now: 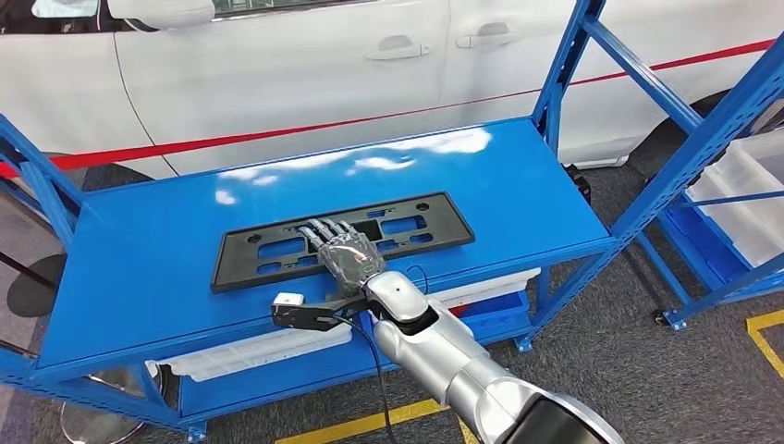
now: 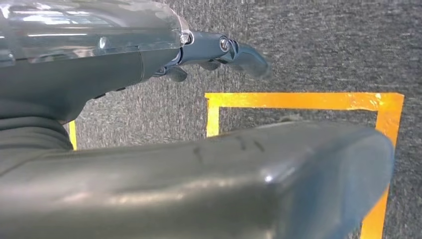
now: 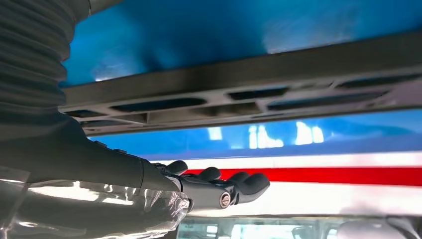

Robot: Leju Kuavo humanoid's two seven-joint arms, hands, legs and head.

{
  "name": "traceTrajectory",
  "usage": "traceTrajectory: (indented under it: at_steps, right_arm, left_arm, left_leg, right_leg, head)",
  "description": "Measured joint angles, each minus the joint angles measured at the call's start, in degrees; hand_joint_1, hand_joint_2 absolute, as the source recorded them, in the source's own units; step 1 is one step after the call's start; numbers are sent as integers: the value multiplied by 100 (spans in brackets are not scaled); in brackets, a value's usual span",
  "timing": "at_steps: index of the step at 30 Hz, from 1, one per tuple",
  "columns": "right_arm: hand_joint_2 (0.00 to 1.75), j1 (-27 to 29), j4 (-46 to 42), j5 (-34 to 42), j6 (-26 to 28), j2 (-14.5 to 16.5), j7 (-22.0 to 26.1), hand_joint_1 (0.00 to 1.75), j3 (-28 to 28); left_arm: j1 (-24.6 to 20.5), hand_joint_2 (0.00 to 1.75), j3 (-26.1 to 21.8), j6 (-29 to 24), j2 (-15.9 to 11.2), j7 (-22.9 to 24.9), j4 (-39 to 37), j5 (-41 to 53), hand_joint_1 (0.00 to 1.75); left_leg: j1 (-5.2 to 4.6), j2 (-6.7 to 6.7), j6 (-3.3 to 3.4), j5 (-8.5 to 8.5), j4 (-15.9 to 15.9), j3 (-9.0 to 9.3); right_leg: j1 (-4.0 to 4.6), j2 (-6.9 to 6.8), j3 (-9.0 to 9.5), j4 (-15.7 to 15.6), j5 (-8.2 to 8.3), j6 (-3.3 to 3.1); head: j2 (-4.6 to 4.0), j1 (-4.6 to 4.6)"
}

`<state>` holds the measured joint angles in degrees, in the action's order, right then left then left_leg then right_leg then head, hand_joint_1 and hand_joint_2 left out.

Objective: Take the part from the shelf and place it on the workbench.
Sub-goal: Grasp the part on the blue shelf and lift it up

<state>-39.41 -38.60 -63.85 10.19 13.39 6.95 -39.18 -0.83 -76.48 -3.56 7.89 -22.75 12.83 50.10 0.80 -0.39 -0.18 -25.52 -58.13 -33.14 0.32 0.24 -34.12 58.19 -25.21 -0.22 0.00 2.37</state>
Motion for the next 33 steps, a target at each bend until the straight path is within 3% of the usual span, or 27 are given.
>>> traceTrajectory:
  at_steps: [2,5,6,7,8,9,11,13,15,17,19,22,24,26,27,29,31,33]
  right_arm:
    - [175,-63,86,-4,0,23,-103,0,-10]
    - [175,-199,281,-27,-7,66,-259,0,-20]
    - [175,-227,352,-35,-11,80,-296,0,-22]
    - [175,-245,412,-40,-16,93,-316,0,-23]
    - [175,-262,464,-48,-20,107,-331,0,-25]
    - [175,-285,506,-57,-27,125,-340,0,-26]
    - [175,-366,587,-85,-60,174,-374,0,-28]
    - [175,-460,690,-125,-110,235,-443,0,-38]
    - [175,-536,820,-194,-161,294,-543,0,-72]
    - [175,-605,946,-292,-197,361,-673,25,-127]
    - [175,-654,1020,-358,-210,409,-761,55,-164]
    - [175,-668,1040,-374,-216,422,-782,61,-173]
    - [175,-682,1060,-391,-229,436,-805,97,-183]
    - [175,-725,1152,-444,-289,476,-906,150,-230]
    - [175,-763,1265,-479,-355,501,-991,161,-278]
    - [175,-922,1546,-525,-498,548,-1120,175,-389]
    - [175,-1062,1739,-529,-597,573,-1138,175,-453]
    - [175,-1107,1808,-523,-635,573,-1107,175,-473]
  left_arm:
    - [2,0,0,0,-2,4,0,22,0]
    - [-6,0,0,-1,-15,7,0,37,0]
    - [-8,0,0,-1,-19,10,0,39,0]
    - [-7,0,0,-1,-21,14,0,39,0]
    - [-7,0,0,0,-22,19,0,39,0]
    - [-8,0,0,1,-22,22,0,39,0]
    - [-12,0,0,2,-20,24,-1,39,0]
    - [-17,0,0,-1,-19,29,-1,41,0]
    - [-20,0,0,-9,-20,42,-1,51,0]
    - [-19,0,0,-27,-26,57,-1,66,0]
    - [-16,0,0,-43,-32,63,0,72,0]
    - [-16,0,0,-47,-33,64,0,72,0]
    - [-15,0,-1,-53,-33,67,0,71,0]
    - [-15,0,-3,-68,-33,72,0,62,0]
    - [-7,0,-16,-90,-34,77,0,50,0]
    - [9,0,-66,-154,-38,94,0,24,0]
    - [25,0,-108,-202,-38,112,0,12,0]
    - [41,0,-117,-209,-27,114,0,10,0]
  left_leg:
    - [15,5,74,31,31,7]
    - [25,14,128,49,44,-6]
    - [24,13,130,50,42,-10]
    - [24,11,129,50,41,-9]
    - [24,7,127,48,40,-3]
    - [24,3,122,45,39,6]
    - [14,-1,97,31,35,21]
    - [2,1,46,23,31,12]
    - [1,3,-27,28,49,14]
    - [11,6,-84,-38,-15,-5]
    - [19,8,-103,-137,-138,-55]
    - [18,7,-105,-174,-189,-77]
    - [18,7,-107,-222,-268,-114]
    - [22,7,-123,-462,-758,-345]
    - [27,8,-139,-517,-1027,-484]
    - [31,11,-134,-304,-728,-362]
    - [22,3,-76,4,-60,-64]
    - [20,-3,-7,26,-40,-70]
  right_leg:
    - [-16,-1,-65,159,-124,68]
    - [-52,-7,-534,1172,-653,140]
    - [-63,-8,-700,1514,-769,152]
    - [-69,-9,-786,1679,-778,156]
    - [-71,-9,-752,1599,-667,149]
    - [-71,-10,-613,1306,-476,132]
    - [-46,-10,-201,460,-105,68]
    - [-8,-9,2,16,10,18]
    - [4,-4,6,-28,9,-24]
    - [-24,-9,30,-83,40,-91]
    - [-50,-16,51,-123,63,-136]
    - [-53,-16,51,-126,64,-146]
    - [-51,-16,50,-126,63,-155]
    - [-45,-19,49,-124,61,-166]
    - [-38,-21,48,-115,55,-168]
    - [-14,-11,27,-41,9,-124]
    - [7,3,2,21,-24,-53]
    - [6,5,-6,29,-30,0]
  head:
    - [0,-1]
    - [0,-1]
    - [0,-1]
    - [0,-1]
    - [0,-1]
    - [0,-1]
    - [0,-1]
    - [0,0]
    - [0,0]
    - [0,0]
    - [0,1]
    - [0,2]
    - [0,3]
    - [0,3]
    - [0,3]
    - [0,2]
    - [0,1]
    - [0,1]
